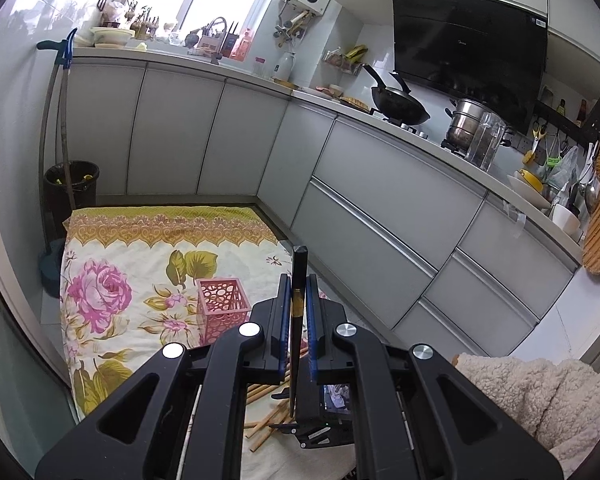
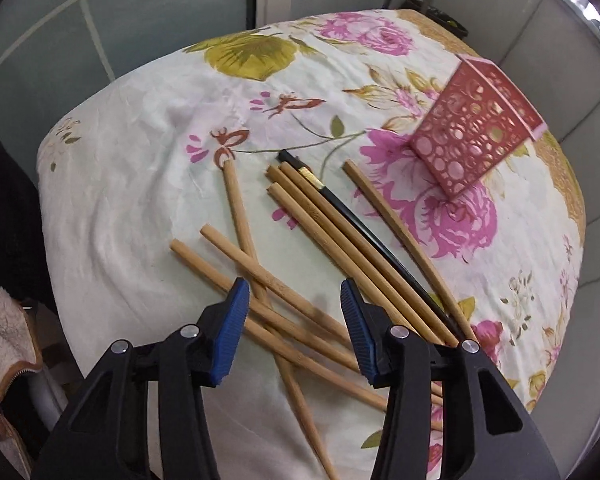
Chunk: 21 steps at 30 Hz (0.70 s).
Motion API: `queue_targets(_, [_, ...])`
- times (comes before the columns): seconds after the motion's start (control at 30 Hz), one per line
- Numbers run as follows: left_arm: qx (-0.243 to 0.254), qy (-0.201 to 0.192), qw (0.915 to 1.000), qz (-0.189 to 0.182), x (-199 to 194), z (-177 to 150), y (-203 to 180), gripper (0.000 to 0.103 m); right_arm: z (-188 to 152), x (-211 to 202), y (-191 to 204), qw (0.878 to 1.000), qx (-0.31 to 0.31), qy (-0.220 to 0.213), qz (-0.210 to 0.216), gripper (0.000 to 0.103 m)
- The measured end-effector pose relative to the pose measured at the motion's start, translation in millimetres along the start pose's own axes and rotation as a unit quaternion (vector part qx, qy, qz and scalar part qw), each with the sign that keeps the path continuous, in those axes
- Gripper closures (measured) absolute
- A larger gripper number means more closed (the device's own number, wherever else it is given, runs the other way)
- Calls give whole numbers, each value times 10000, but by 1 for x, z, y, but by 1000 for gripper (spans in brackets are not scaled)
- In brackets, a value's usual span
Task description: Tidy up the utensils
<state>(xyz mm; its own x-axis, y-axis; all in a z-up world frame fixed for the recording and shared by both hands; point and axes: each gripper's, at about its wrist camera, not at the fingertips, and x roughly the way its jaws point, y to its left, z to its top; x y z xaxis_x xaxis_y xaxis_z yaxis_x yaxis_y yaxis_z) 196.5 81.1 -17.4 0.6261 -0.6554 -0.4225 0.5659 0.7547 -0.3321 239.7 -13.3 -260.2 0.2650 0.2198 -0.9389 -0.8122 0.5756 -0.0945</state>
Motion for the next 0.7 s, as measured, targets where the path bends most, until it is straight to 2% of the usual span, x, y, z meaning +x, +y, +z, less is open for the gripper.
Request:
queue_targets(0.07, [-24, 5, 10000, 33, 0, 0, 2, 96, 8, 4, 0, 9996, -161, 136, 210, 65])
queue_targets(0.1, [-37, 2, 10000, 45, 0, 0, 3, 96, 13, 7, -1, 9987, -199, 227, 399, 75])
queue_targets(0.13, [-51, -6, 10000, 42, 0, 0, 4, 96, 16, 14, 0, 9976, -276, 412, 485, 79])
queue_targets(0.17, [-64, -18, 10000, 49, -1, 0, 4, 96, 18, 21, 3, 9965, -401, 570, 458, 79])
queue_targets(0.2, [-75, -32, 10000, 52, -2, 1, 5, 96, 20, 21, 4, 9960, -408, 554, 579, 81])
queue_targets(0.3, [-115, -70, 9999, 58, -4, 2, 6, 95, 23, 25, 0, 9955, -78, 606, 718, 83])
queue_targets(0.5, [-117, -172, 9998, 11, -9, 3, 5, 96, 3, 12, 1, 9967, 535, 31, 613, 93])
queue_targets(0.7, [-47, -354, 9994, 30, -18, 5, -4, 96, -26, -17, -4, 9865, 1380, -717, 507, 96])
